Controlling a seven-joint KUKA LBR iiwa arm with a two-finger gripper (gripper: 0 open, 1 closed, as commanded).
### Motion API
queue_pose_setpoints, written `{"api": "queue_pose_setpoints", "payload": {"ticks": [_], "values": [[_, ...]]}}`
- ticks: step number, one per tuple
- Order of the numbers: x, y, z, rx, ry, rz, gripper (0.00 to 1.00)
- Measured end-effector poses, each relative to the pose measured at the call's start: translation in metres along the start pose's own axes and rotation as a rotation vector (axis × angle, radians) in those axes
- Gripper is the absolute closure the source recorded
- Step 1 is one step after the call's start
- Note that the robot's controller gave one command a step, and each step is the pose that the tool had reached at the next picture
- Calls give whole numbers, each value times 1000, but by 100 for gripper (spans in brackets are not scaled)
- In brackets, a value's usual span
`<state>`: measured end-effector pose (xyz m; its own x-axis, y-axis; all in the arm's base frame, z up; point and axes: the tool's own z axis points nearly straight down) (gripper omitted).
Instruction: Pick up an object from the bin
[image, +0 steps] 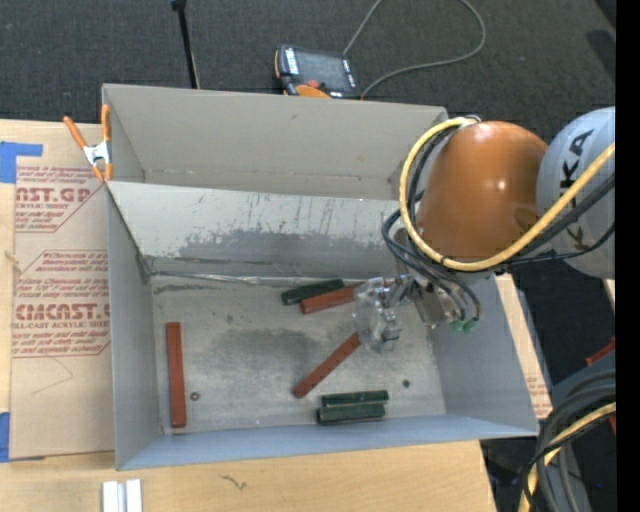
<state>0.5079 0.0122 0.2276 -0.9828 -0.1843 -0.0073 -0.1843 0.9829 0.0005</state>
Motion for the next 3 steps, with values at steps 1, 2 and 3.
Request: {"api": "queue_pose_setpoints", "payload": {"ticks": [1, 2, 3], "values": [[0, -1, 4, 0, 5, 2, 0], [3, -52, 111, -2, 13, -160, 0], [-63, -58, 157, 0, 2, -366, 0]]}}
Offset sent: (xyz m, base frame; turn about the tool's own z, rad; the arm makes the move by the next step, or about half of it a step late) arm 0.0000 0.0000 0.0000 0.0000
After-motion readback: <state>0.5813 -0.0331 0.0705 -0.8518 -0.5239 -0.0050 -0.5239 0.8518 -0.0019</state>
